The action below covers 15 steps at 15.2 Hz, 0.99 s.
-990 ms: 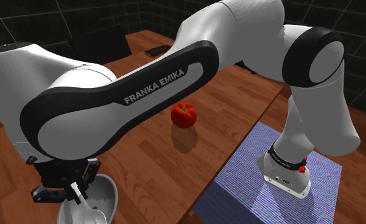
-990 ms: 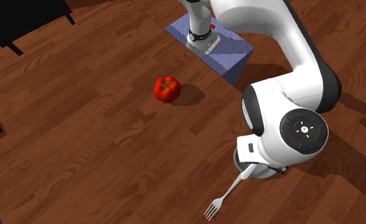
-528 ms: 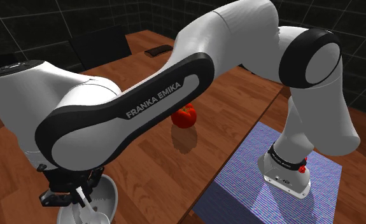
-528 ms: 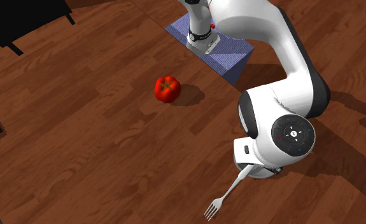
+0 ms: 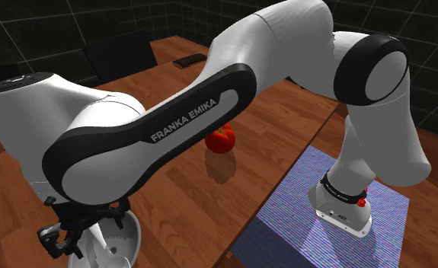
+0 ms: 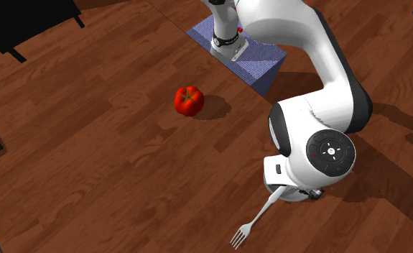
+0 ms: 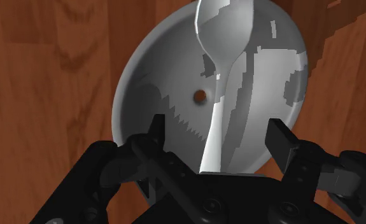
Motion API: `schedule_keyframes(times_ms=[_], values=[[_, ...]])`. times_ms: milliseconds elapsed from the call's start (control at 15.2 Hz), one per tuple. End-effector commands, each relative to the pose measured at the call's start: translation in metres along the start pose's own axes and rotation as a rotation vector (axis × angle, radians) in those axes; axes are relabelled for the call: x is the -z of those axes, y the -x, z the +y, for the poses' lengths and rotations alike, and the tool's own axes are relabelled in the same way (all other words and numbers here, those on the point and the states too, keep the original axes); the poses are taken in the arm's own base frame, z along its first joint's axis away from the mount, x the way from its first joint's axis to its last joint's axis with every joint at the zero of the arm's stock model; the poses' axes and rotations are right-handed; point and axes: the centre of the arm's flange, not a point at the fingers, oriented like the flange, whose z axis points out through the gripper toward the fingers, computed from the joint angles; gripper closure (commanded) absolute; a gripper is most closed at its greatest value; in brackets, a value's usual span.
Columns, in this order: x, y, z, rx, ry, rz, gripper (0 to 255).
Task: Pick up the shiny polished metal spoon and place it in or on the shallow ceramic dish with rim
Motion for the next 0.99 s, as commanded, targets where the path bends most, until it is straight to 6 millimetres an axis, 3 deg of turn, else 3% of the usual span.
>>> schedule_keyframes(times_ms=[0,132,396,924], values=[[0.0,0.0,0.0,0.0,0.0,0.0,0],[0.0,0.0,0.0,0.0,0.0,0.0,0],[0.05,0.0,0.0,0.0,0.0,0.0,0],[0.05,0.0,0.0,0.0,0.0,0.0,0]])
